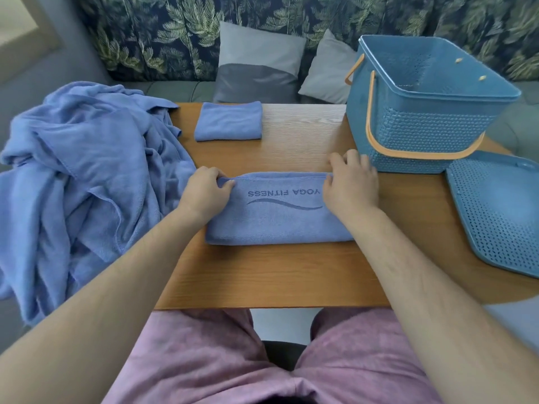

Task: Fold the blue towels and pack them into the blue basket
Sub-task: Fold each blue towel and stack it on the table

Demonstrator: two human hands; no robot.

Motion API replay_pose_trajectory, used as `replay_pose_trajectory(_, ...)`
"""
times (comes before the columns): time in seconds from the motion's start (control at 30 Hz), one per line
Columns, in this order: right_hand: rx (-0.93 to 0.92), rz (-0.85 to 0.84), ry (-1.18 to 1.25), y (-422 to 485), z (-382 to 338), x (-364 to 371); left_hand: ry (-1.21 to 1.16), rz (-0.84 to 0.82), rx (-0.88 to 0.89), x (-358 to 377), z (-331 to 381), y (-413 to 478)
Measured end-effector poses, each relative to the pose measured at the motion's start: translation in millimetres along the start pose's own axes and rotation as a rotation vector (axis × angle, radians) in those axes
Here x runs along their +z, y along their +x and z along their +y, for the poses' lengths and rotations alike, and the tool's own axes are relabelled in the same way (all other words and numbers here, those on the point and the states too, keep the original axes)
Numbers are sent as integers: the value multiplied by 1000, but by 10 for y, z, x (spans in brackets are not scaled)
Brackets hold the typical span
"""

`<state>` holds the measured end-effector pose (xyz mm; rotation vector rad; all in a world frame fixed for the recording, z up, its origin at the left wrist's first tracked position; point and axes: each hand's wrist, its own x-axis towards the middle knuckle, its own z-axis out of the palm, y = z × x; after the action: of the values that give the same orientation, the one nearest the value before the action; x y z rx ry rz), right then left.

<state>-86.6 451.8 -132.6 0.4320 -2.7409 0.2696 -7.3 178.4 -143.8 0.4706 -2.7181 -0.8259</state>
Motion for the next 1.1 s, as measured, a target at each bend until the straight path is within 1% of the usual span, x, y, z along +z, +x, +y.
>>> replay_pose_trajectory(0.07,-164,8,145,-37,-209,69,-4,-14,3,2,-17,6)
replay_pose_trajectory(0.13,-246,-61,287,-93,-363,205,-30,-17,-4,-14,-6,7)
replay_pose_trajectory(0.23,-234,-70,364,-155,-420,370,-71,-24,-27,-47,19,5)
replay_pose_trajectory(0.33,-224,-77,362,-132,-374,428,-76,-34,-2,-86,70,-21)
replay_pose_trajectory(0.43,-230,-76,342,-121,-371,438,-114,-8,27,-95,109,-18)
replay_pose_trajectory(0.6,-220,-65,349,-129,-368,455,-317,61,-154,-27,99,9)
replay_pose_trajectory(0.73,-217,-64,353,-141,-374,440,-367,112,-159,-26,86,-14)
replay_pose_trajectory(0.8,-200,-66,337,-153,-381,420,-312,137,-102,-19,60,-39)
replay_pose_trajectory(0.9,-190,-114,255,-146,-407,376,-5,213,131,23,9,-50)
replay_pose_trajectory(0.93,-185,-134,232,-130,-408,362,42,201,176,40,13,-49)
replay_pose_trajectory(0.97,-176,-148,205,-108,-395,346,36,167,187,47,28,-55)
replay_pose_trajectory(1.03,-159,-150,126,-46,-320,306,-22,109,148,61,45,-56)
replay_pose_trajectory(1.1,-133,-144,64,33,-176,251,-32,95,107,80,20,-37)
